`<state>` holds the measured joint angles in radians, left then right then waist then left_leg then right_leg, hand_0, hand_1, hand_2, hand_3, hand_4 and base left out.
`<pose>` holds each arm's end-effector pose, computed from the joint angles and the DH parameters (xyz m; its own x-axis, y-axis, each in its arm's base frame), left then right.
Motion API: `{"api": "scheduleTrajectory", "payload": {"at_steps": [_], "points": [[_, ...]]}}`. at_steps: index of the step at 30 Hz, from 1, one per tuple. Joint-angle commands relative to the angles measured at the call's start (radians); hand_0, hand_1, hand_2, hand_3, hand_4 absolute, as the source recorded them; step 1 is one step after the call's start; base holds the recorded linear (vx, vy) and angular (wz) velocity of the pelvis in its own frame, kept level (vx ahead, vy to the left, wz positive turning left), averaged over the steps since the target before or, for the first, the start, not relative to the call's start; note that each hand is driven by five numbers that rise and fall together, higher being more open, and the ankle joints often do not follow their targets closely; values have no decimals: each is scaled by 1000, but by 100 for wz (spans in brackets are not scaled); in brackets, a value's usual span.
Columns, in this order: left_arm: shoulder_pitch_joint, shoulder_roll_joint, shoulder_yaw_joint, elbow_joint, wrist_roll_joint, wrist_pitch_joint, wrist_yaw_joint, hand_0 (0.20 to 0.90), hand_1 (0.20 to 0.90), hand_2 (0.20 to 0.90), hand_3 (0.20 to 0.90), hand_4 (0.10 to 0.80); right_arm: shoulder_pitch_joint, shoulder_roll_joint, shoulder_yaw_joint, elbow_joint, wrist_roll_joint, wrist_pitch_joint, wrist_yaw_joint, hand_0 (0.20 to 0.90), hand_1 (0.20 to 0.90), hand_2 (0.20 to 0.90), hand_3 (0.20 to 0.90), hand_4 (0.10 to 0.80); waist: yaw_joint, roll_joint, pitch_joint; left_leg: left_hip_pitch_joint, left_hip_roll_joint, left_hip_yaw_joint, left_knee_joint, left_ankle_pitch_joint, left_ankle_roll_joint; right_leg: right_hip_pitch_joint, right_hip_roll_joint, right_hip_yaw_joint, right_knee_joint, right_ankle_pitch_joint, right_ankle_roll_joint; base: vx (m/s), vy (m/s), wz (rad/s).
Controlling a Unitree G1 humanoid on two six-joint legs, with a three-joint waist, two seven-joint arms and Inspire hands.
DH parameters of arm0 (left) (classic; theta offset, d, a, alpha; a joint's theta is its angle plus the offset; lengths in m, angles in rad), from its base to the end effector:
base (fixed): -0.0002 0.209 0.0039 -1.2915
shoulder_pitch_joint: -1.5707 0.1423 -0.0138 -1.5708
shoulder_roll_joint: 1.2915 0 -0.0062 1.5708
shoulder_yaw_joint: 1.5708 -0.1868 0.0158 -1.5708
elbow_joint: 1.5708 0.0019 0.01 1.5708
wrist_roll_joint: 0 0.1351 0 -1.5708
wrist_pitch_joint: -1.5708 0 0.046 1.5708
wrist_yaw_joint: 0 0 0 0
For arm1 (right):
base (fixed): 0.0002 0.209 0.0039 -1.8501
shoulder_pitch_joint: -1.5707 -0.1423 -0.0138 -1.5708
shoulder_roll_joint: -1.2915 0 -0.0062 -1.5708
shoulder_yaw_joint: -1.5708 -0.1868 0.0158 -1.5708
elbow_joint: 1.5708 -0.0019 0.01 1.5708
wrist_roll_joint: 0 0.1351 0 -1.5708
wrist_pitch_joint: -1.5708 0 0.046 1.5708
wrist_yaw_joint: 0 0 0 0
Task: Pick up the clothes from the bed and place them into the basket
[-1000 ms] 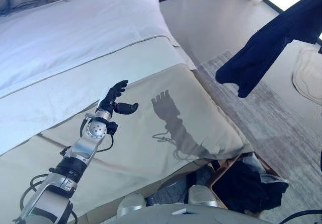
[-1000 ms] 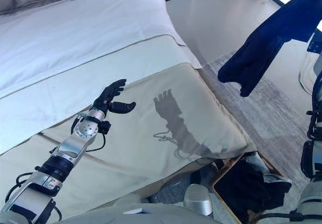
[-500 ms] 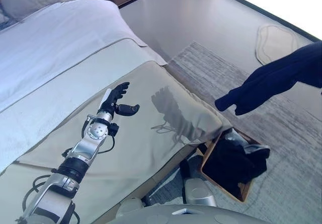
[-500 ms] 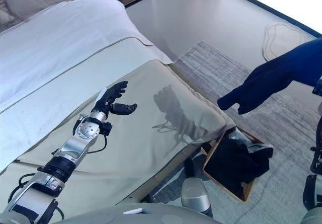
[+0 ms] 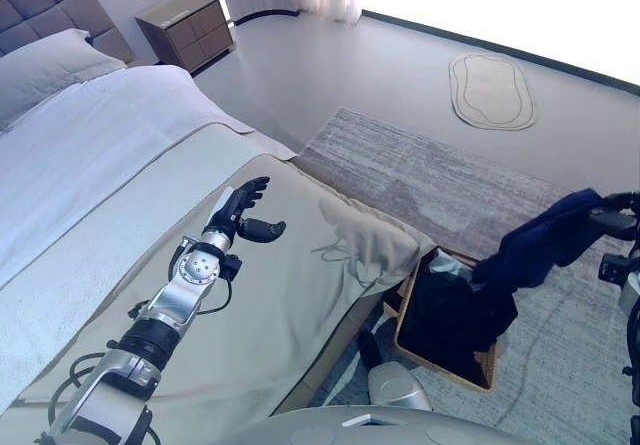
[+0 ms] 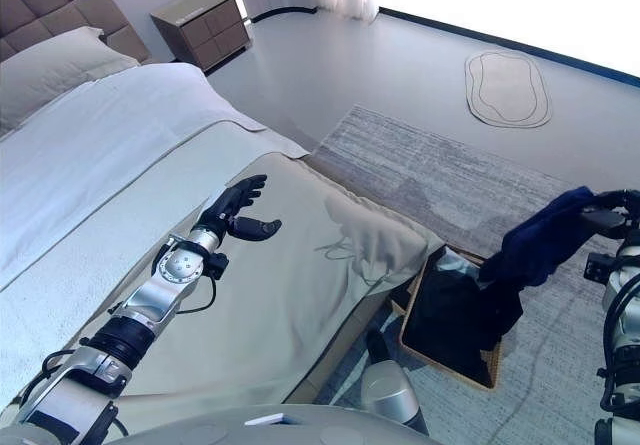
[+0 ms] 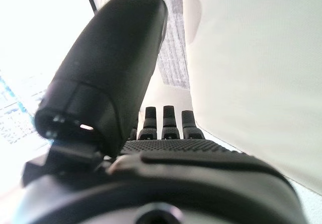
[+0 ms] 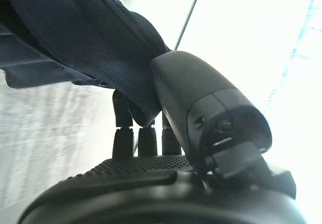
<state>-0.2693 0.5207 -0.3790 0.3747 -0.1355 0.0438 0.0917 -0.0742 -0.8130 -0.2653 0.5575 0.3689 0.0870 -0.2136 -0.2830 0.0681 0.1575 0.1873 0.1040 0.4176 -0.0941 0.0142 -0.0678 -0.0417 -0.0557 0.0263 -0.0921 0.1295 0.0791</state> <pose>0.2413 0.2058 0.0292 0.9648 -0.0842 -0.2490 0.1945 0.8657 0.4612 0.1777 -0.3846 0.0802 0.7001 -0.7008 -0.1371 0.6019 0.6824 -0.4147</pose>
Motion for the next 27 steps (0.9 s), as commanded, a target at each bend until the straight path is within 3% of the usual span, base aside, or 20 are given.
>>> {"api": "scheduleTrajectory", "payload": {"at_steps": [1,19,21,22,23,24,27], "points": [[-33,32,9,-10,31,-46,20,900,900,900,900,800,-96,-41,0,-22,-32,-98,19,300,300,300,200,100,22,-22,-63,-30,-2,-69,77,-99,21,34,28,-15,60,-84,18,9,-21,-15],[-30,-4,-26,-27,61,-24,12,900,900,900,900,800,-64,37,108,203,-172,-30,50,300,300,300,200,100,22,17,-29,-47,1,-42,87,-104,18,15,9,-11,27,-60,27,2,-4,-3],[-30,-4,-27,-29,61,-25,10,900,900,900,900,800,-70,46,120,230,-172,-27,53,324,324,324,227,127,28,18,-28,-47,-1,-46,83,-102,18,19,8,-15,25,-60,28,0,0,0],[-29,-4,-28,-29,62,-27,10,900,900,900,900,800,-71,48,124,238,-174,-27,57,399,399,399,315,215,29,18,-27,-47,-1,-46,82,-101,18,19,8,-16,24,-60,28,0,0,0],[-28,-2,-29,-32,63,-28,7,900,900,900,900,800,-72,57,133,252,-183,-29,50,535,535,535,475,375,34,18,-28,-45,-2,-48,79,-99,19,21,8,-18,25,-60,28,0,0,0],[-28,-1,-29,-34,65,-27,5,900,900,900,900,800,-72,62,139,257,-188,-29,44,900,900,900,900,800,36,18,-28,-44,-3,-50,76,-98,19,22,8,-20,24,-60,28,0,0,0],[-28,2,-30,-40,65,-21,2,900,900,900,900,800,-74,71,148,264,-177,-25,48,900,900,900,900,800,43,17,-31,-45,-6,-55,73,-96,21,25,8,-22,22,-60,28,0,0,0]]}}
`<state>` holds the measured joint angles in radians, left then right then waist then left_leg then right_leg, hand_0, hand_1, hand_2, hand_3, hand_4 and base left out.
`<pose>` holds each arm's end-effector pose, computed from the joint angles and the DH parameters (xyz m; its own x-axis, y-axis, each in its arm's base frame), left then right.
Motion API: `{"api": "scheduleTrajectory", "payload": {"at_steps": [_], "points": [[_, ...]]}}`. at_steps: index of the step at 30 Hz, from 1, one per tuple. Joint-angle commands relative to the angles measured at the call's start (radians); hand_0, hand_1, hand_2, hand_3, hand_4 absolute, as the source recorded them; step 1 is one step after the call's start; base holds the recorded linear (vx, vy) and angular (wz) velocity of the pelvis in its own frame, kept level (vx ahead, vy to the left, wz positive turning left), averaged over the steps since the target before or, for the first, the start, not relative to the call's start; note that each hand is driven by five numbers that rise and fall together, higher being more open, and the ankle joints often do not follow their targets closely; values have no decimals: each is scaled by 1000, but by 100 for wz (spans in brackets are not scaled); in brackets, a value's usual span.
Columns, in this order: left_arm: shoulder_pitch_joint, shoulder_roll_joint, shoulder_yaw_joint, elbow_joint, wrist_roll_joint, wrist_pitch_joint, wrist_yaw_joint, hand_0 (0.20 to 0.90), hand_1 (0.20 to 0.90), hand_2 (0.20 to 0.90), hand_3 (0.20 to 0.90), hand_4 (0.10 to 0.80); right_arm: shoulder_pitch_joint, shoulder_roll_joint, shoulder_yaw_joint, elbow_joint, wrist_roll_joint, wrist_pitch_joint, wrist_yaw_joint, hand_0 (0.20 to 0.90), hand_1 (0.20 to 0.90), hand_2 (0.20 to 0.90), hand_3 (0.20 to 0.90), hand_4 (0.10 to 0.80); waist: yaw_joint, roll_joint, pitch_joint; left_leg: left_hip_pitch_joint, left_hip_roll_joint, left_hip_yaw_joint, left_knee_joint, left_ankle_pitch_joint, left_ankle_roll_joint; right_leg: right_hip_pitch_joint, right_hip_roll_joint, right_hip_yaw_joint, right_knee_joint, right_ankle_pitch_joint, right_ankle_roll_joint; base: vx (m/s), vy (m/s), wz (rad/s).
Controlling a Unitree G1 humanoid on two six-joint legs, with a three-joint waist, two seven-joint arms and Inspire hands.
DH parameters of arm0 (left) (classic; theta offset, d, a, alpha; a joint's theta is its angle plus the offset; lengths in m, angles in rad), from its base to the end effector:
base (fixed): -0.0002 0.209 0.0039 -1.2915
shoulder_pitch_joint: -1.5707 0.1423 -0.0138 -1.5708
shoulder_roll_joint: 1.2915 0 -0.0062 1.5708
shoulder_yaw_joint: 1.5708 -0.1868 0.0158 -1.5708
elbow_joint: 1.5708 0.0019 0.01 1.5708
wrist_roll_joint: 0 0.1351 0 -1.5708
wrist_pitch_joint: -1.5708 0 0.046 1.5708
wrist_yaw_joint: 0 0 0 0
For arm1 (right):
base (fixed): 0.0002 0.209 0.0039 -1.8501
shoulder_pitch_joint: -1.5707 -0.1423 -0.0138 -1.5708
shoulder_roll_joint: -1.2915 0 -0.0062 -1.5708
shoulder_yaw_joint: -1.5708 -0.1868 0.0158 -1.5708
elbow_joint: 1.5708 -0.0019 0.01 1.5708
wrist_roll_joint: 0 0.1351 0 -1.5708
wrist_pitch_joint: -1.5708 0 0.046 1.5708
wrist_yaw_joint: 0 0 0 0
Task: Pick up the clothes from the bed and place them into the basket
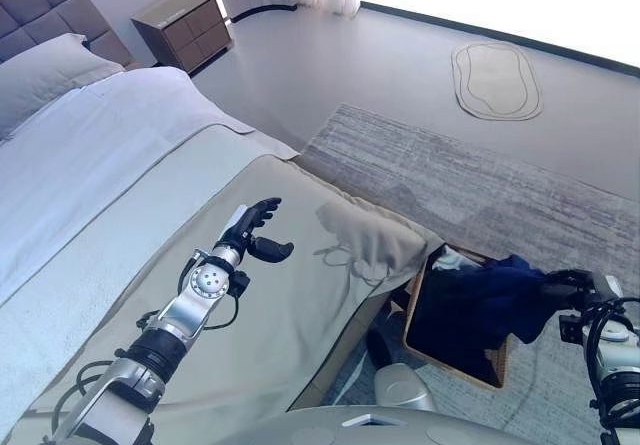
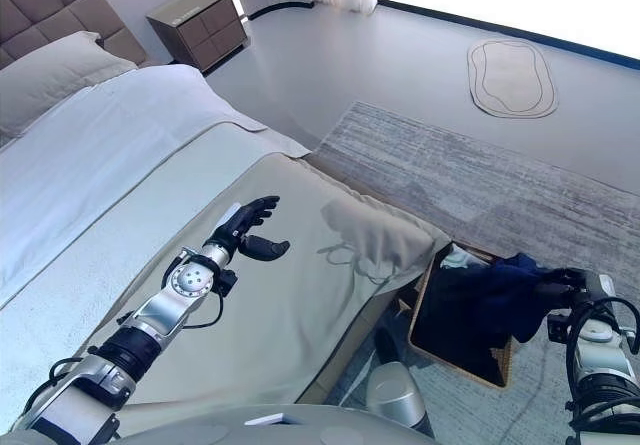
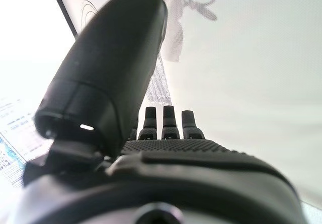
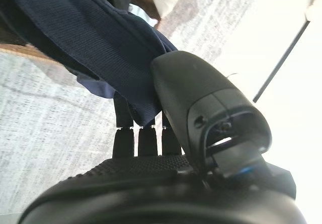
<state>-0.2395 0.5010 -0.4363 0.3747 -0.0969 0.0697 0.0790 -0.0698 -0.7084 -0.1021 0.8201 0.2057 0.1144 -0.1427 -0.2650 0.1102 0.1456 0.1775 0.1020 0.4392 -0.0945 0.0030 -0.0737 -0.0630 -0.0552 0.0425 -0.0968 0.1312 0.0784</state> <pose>0.2308 0.1952 0.0146 0.9367 -0.1256 -0.3269 0.2776 0.8355 0.4742 0.1522 -0.3674 0.0072 0.5992 -0.6504 -0.4669 0.3554 0.7386 -0.5728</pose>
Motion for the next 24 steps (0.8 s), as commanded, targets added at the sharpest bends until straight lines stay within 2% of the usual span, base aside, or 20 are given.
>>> {"api": "scheduleTrajectory", "payload": {"at_steps": [1,17,24], "points": [[-57,23,28,-42,27,-43,13,900,900,900,900,800,-79,-28,-13,3,-16,-52,-23,900,900,900,900,800,27,-27,-19,-35,-4,-78,72,-83,27,47,7,-39,28,-63,29,0,0,0],[-15,28,54,-43,51,-49,-5,900,900,900,900,800,-52,22,19,-61,-24,-44,-1,900,900,900,900,800,51,-59,-34,-30,-4,-93,60,-74,28,64,10,-52,30,-69,27,2,-1,2],[7,23,78,-46,53,-52,13,900,900,900,900,800,-50,30,32,-129,-12,-41,-21,900,900,900,900,800,64,-69,-37,-25,3,-92,60,-68,23,76,7,-76,36,-78,21,8,10,4]]}}
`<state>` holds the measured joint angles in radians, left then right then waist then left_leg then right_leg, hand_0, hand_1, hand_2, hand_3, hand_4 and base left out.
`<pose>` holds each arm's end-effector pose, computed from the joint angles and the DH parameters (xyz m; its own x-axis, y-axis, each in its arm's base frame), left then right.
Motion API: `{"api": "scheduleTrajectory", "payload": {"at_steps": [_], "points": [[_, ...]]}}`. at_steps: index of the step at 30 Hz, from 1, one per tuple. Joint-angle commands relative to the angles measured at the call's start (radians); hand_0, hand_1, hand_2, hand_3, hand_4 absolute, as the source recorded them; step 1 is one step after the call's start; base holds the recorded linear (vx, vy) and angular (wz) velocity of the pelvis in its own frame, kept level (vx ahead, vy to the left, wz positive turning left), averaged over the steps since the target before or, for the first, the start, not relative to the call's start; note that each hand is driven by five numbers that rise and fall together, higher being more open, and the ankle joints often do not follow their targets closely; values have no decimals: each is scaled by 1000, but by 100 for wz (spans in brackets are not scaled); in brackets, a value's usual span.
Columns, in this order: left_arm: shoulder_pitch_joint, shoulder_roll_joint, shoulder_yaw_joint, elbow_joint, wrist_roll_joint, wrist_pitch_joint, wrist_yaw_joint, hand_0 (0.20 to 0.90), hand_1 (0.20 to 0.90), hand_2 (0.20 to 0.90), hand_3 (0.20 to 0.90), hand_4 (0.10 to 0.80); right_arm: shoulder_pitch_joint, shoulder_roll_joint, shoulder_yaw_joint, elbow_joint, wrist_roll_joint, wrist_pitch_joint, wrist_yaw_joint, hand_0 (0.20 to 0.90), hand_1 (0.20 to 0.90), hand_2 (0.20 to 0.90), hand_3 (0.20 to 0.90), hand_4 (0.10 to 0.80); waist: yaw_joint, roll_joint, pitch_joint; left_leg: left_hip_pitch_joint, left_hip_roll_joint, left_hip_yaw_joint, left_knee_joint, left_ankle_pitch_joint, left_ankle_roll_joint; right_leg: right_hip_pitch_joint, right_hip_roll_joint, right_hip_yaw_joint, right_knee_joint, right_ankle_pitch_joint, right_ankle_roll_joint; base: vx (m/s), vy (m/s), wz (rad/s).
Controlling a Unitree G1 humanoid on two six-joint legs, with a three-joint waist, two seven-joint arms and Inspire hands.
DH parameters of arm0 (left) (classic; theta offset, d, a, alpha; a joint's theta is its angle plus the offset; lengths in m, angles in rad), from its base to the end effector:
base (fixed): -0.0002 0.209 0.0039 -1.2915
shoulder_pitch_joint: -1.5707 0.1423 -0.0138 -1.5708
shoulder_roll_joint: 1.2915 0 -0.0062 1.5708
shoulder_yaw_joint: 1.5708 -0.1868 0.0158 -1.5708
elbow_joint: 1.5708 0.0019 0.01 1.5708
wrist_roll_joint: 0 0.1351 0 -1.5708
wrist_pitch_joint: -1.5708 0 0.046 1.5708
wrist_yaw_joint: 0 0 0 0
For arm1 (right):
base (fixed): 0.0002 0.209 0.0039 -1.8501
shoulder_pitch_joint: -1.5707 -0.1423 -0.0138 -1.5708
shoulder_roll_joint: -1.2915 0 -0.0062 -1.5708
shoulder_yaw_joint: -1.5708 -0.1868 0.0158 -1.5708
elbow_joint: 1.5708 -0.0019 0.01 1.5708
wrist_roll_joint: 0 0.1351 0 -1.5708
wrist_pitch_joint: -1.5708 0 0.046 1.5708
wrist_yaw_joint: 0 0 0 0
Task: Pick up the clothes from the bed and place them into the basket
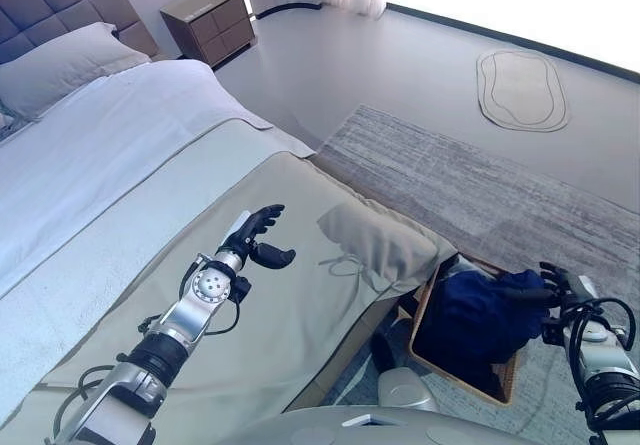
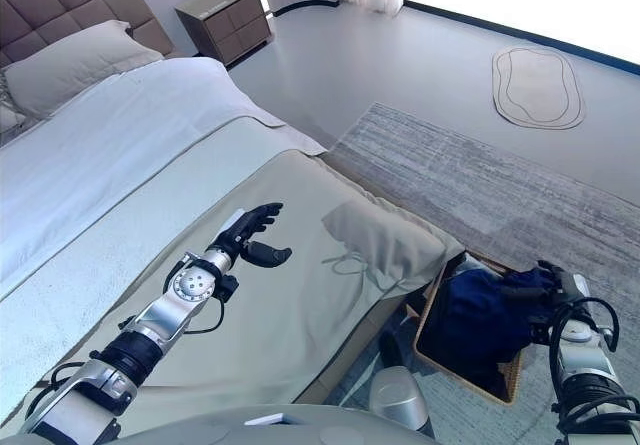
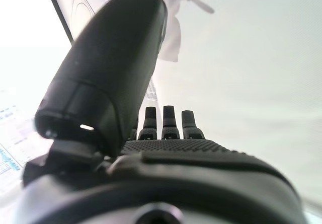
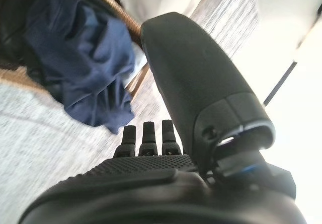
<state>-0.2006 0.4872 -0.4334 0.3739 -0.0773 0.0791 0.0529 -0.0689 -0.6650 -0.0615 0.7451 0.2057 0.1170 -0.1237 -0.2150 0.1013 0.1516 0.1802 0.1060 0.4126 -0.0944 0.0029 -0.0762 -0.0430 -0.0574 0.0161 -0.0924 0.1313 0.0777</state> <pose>0.2213 0.1946 0.0054 0.9161 -0.1377 -0.3767 0.3137 0.8311 0.4592 0.1626 -0.3478 0.0021 0.6675 -0.5696 -0.4796 0.2979 0.7945 -0.5291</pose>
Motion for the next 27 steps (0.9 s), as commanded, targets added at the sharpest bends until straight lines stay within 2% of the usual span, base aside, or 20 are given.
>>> {"api": "scheduleTrajectory", "payload": {"at_steps": [1,7,11,16,22,27], "points": [[-29,35,79,-43,36,-61,40,900,900,900,900,800,-51,-13,-9,-63,-10,-46,-44,900,900,900,900,800,16,-60,-43,-28,-1,-67,59,-67,25,58,9,-54,32,-79,22,21,39,1],[-10,11,90,-11,13,-69,62,900,900,900,900,800,-58,14,-7,-112,10,-70,-77,900,900,900,900,800,35,-57,-48,-18,-4,-82,38,-53,21,82,1,-88,36,-91,20,31,45,10],[20,-21,88,26,12,-88,95,900,900,900,900,800,-71,76,28,-128,33,-127,-160,900,900,900,900,800,62,-58,-59,-18,-9,-112,20,-39,20,94,-2,-113,42,-101,18,46,26,30],[98,-50,125,41,22,-135,132,900,900,900,900,800,-49,190,99,-190,3,-200,-267,900,900,900,900,800,111,-52,-57,-34,-20,-168,7,-29,22,111,-10,-157,46,-118,11,19,53,26],[169,-69,174,96,48,-196,170,900,900,900,900,800,-12,257,184,-170,-34,-200,-218,900,900,900,900,800,153,-61,-61,-42,-24,-205,7,-24,21,133,-20,-199,55,-138,6,44,33,28],[201,-95,167,135,93,-279,176,900,900,900,900,800,19,278,228,-137,-83,-209,-187,900,900,900,900,800,184,-75,-67,-49,-25,-228,7,-19,20,152,-28,-237,56,-148,4,57,4,28]]}}
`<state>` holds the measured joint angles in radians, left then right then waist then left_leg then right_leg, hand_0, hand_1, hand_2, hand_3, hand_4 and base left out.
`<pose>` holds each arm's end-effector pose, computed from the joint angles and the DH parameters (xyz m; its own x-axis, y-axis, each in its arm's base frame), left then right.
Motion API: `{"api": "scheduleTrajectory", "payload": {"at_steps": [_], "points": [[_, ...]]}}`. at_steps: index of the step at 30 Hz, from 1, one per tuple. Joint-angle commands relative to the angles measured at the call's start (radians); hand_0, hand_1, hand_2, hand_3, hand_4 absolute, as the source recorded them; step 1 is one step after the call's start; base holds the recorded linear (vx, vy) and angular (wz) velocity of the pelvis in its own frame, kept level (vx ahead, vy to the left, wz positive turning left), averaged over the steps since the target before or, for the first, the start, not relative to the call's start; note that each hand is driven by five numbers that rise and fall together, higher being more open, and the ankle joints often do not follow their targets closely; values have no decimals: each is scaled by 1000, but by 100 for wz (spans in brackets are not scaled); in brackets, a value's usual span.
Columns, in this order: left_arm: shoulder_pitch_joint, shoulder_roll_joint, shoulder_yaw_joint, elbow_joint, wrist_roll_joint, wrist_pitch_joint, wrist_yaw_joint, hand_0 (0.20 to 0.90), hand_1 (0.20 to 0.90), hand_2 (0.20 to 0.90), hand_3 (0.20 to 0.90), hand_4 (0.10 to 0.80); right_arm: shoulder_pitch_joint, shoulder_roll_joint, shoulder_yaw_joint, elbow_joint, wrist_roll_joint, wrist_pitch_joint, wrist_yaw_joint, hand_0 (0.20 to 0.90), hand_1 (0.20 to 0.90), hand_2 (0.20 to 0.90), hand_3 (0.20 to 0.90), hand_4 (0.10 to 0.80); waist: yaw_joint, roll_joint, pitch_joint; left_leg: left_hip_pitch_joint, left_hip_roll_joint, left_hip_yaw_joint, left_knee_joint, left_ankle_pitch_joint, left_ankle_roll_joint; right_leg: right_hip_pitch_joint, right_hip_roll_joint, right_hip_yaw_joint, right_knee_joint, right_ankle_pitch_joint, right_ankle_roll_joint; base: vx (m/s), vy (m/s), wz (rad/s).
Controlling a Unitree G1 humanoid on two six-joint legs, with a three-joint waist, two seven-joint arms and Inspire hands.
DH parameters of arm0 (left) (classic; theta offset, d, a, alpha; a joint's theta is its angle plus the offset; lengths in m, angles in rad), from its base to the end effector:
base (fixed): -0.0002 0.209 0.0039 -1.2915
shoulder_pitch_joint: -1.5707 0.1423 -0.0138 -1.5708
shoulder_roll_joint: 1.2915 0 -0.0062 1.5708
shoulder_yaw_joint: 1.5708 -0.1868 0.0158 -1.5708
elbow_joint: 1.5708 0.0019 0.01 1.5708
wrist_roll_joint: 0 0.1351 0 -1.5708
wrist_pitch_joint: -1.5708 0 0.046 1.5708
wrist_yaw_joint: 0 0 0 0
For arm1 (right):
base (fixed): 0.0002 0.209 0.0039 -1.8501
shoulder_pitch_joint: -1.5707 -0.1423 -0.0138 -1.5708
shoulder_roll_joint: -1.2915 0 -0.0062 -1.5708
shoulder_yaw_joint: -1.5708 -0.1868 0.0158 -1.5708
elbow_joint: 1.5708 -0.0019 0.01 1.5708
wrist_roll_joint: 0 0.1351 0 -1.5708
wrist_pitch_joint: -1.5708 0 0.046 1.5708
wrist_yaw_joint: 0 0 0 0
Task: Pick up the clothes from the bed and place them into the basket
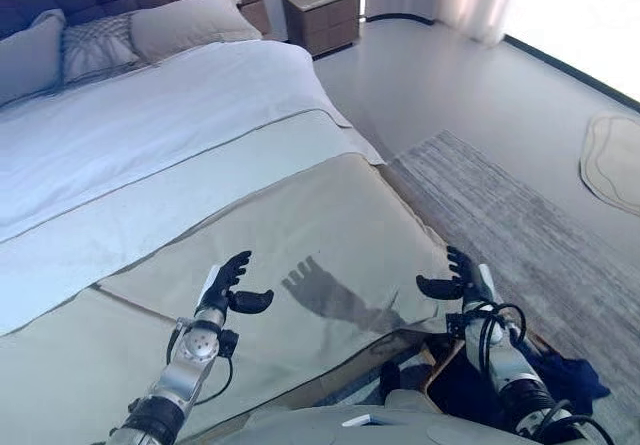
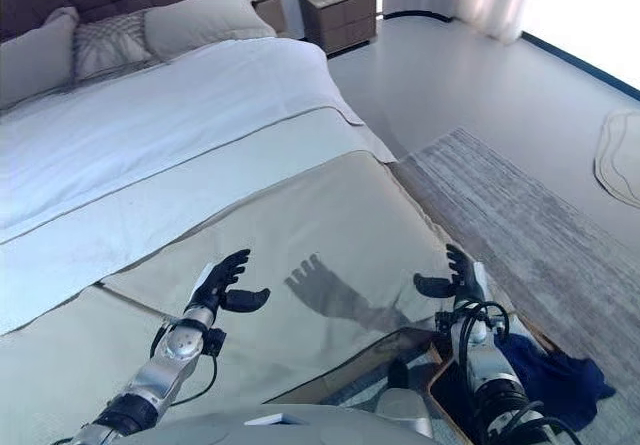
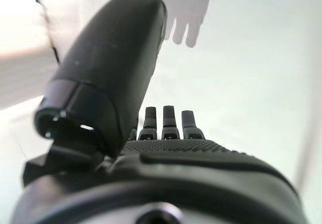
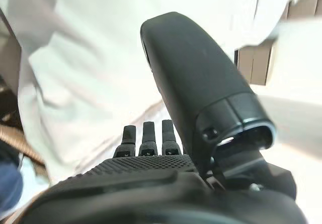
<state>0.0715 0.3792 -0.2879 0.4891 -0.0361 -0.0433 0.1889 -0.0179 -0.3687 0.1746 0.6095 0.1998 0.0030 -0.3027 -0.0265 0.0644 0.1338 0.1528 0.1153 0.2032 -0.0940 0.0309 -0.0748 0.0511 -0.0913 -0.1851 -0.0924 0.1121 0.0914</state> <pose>0.1477 0.2091 -0.0499 0.8670 0.1119 -0.4855 0.1108 0.9068 0.4067 0.1659 -0.2293 -0.0480 0.7968 -0.3580 -0.4868 0.1861 0.9118 -0.3660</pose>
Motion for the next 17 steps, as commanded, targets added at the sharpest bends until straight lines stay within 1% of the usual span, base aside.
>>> {"api": "scheduleTrajectory", "payload": {"at_steps": [1,4,6,7,8,11,14,17], "points": [[-69,1,22,43,54,-170,59,900,900,900,900,800,-25,-14,2,9,-93,-98,-2,900,900,900,900,800,2,-40,-51,-24,-37,-24,7,-47,20,61,4,-44,57,-132,-9,52,18,28],[-68,-14,32,78,35,-204,86,900,900,900,900,800,-13,-9,18,33,-151,-105,12,900,900,900,900,800,14,-45,-53,-29,-42,-37,7,-48,22,67,-1,-57,59,-138,-9,49,21,14],[-66,-19,34,98,22,-227,69,900,900,900,900,800,-10,-6,29,54,-204,-114,15,900,900,900,900,800,21,-49,-54,-31,-45,-46,7,-51,23,69,-2,-65,64,-142,-8,34,1,10],[-64,-28,30,129,42,-246,39,900,900,900,900,800,-6,-2,46,79,-231,-114,16,900,900,900,900,800,31,-54,-54,-35,-48,-57,7,-51,26,71,-5,-73,69,-146,-6,24,-6,17],[-64,-29,28,138,47,-251,38,900,900,900,900,800,-6,-1,49,86,-235,-116,15,900,900,900,900,800,33,-55,-54,-35,-49,-59,7,-51,26,72,-6,-75,70,-147,-6,29,-7,20],[-72,-35,30,194,54,-246,9,900,900,900,900,800,-11,6,67,130,-259,-113,19,900,900,900,900,800,44,-60,-56,-34,-54,-70,7,-53,28,79,-10,-83,72,-150,-3,35,-2,9],[-78,-38,33,237,52,-235,1,900,900,900,900,800,-17,16,76,167,-267,-115,16,900,900,900,900,800,52,-61,-57,-30,-56,-78,7,-54,29,87,-14,-87,71,-151,0,35,8,6],[-80,-47,38,283,65,-240,-2,900,900,900,900,800,-19,30,81,196,-258,-118,8,900,900,900,900,800,55,-59,-54,-27,-57,-81,7,-55,31,89,-19,-88,75,-152,2,13,9,4]]}}
